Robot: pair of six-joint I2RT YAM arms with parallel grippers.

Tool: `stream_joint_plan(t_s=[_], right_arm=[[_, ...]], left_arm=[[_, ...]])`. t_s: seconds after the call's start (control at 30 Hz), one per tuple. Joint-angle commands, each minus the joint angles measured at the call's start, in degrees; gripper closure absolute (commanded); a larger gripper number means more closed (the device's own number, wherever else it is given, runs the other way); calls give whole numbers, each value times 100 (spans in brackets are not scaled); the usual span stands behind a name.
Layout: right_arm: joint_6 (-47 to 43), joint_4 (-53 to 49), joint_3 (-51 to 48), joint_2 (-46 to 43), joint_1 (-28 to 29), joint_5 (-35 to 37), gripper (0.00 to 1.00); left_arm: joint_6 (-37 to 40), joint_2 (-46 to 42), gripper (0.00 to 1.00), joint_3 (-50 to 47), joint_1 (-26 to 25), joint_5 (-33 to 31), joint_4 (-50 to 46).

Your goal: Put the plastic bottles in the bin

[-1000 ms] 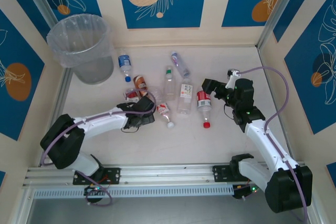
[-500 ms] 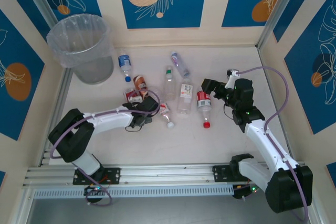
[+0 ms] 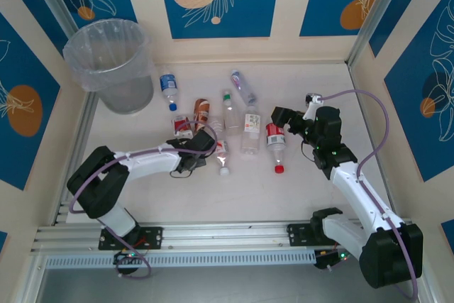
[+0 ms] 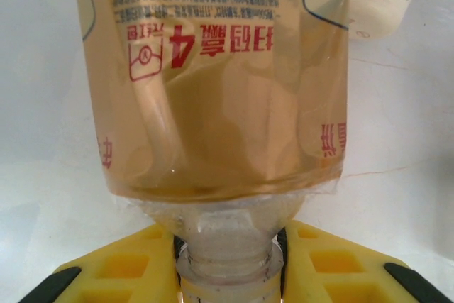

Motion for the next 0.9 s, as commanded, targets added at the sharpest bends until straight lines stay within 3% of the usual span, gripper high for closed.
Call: stream_joint_plan(t_s=[0.0,0.1,0.47,0.73,0.87], right_arm=[[-77,75,48,-105,41,94,1],[-66,76,36,-112,50,67,1],[457,-687,280,321,160,-671,1],[678,-1251,552,681,663,130,1],[834,-1238,587,745,738,257,1]], left_arm=[[13,-212,79,-131,-75,-112,-169],[25,-385,100,-204,-76,-114,-156],[97,-1610,100,-488,-3,-480,-492],[313,-1863,100,281,217,-819,-1443],[1355,-2121,100,368,218,-757,-919]])
